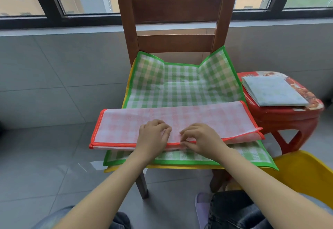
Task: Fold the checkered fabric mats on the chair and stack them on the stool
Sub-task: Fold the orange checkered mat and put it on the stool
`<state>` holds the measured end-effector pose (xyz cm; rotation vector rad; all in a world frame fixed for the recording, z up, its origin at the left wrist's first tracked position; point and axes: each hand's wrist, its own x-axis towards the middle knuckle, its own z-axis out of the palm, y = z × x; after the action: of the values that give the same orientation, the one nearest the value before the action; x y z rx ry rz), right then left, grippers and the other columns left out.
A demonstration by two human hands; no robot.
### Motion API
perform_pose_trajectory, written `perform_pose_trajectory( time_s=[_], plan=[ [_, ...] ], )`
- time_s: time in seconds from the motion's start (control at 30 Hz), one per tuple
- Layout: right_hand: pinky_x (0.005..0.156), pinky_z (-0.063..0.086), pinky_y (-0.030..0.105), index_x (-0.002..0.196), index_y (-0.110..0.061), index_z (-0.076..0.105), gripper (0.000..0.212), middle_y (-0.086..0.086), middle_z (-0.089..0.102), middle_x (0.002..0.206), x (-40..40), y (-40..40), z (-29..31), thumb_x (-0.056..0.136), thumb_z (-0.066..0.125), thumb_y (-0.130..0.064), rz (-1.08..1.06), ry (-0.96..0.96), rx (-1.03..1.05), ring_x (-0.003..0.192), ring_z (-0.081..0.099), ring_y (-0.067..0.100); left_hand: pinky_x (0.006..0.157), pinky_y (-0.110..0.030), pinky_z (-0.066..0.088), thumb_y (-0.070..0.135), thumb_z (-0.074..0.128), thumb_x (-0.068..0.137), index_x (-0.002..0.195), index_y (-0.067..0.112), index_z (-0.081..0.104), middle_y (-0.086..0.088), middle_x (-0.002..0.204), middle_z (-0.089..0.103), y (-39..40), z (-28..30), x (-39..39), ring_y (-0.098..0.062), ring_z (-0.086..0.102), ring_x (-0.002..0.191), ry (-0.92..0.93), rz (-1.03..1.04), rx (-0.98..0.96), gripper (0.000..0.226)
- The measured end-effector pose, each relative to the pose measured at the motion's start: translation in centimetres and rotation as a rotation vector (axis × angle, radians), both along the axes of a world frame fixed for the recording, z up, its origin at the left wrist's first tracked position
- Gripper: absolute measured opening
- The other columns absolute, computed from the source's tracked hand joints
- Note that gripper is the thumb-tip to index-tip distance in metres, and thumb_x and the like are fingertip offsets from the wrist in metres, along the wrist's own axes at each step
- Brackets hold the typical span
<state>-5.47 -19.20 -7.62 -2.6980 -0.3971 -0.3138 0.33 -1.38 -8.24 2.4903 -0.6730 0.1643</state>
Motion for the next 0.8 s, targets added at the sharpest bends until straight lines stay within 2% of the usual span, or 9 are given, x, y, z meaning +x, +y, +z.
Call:
perform_pose_trajectory(
  time_s=[0.17,0.23,0.33,0.47,0.67,0.73,0.8],
  plan=[
    [0.086,0.047,0.026,0.082,-0.016,0.074,0.013,-0.004,0.073,0.099,-0.4,0.1,-0.3,0.080,0.070,-0.028,0.001,0.071,0.034,0.100,0.062,0.014,0.118,-0.037,0.008,0.031,0.033,0.100,0.139,0.021,0.045,-0.005,0.155,0.026,-1.5,-0.2,2.4,-0.018,0.018,0.144,0.124,-0.024,0.138,0.041],
    [0.083,0.048,0.026,0.083,-0.016,0.074,0.013,-0.004,0.073,0.098,-0.4,0.1,-0.4,0.081,0.070,-0.028,-0.004,0.086,0.047,0.099,0.061,0.014,0.119,-0.038,0.002,0.033,0.028,0.101,0.147,0.020,0.029,-0.007,0.159,0.010,-2.2,-0.3,3.1,-0.019,0.005,0.147,0.131,-0.030,0.224,0.048],
    [0.082,0.048,0.026,0.083,-0.016,0.073,0.013,-0.004,0.073,0.098,-0.6,0.1,-0.4,0.082,0.069,-0.028,-0.010,0.108,0.064,0.101,0.060,0.013,0.119,-0.040,-0.006,0.042,0.023,0.100,0.151,0.019,0.008,-0.008,0.160,-0.003,-2.8,-1.1,3.9,-0.022,-0.006,0.147,0.160,-0.004,0.310,0.058],
    [0.082,0.050,0.032,0.083,-0.018,0.072,0.012,-0.005,0.072,0.098,-0.5,-0.2,-0.4,0.083,0.067,-0.029,-0.001,0.139,0.042,0.101,0.060,0.013,0.117,-0.046,-0.013,0.053,0.020,0.096,0.151,0.023,-0.001,-0.007,0.159,-0.009,-3.1,-1.9,4.2,-0.022,-0.012,0.147,0.174,0.038,0.396,0.066],
    [0.082,0.048,0.032,0.085,-0.022,0.069,0.016,-0.008,0.069,0.100,0.3,-0.3,0.2,0.085,0.063,-0.035,0.005,0.250,-0.026,0.099,0.056,0.012,0.117,-0.048,-0.010,0.055,0.017,0.095,0.151,0.027,-0.001,-0.004,0.160,-0.007,-3.1,-2.2,4.2,-0.020,-0.011,0.147,0.162,0.033,0.437,0.065],
    [0.084,0.047,0.032,0.092,-0.021,0.070,0.020,-0.005,0.069,0.099,1.1,-0.3,0.7,0.087,0.059,-0.037,-0.032,0.276,0.011,0.098,0.057,0.014,0.118,-0.048,-0.009,0.053,0.016,0.096,0.151,0.027,-0.001,-0.004,0.160,-0.007,-3.1,-2.1,4.1,-0.020,-0.011,0.147,0.163,0.034,0.439,0.063],
    [0.095,0.041,0.033,0.109,-0.020,0.066,0.026,-0.001,0.066,0.113,2.7,-0.4,0.6,0.091,0.052,-0.034,-0.119,0.213,-0.006,0.110,0.054,0.017,0.118,-0.048,-0.009,0.050,0.016,0.097,0.151,0.026,-0.001,-0.004,0.160,-0.007,-3.2,-2.1,4.1,-0.020,-0.011,0.147,0.162,0.034,0.430,0.061]
  ],
)
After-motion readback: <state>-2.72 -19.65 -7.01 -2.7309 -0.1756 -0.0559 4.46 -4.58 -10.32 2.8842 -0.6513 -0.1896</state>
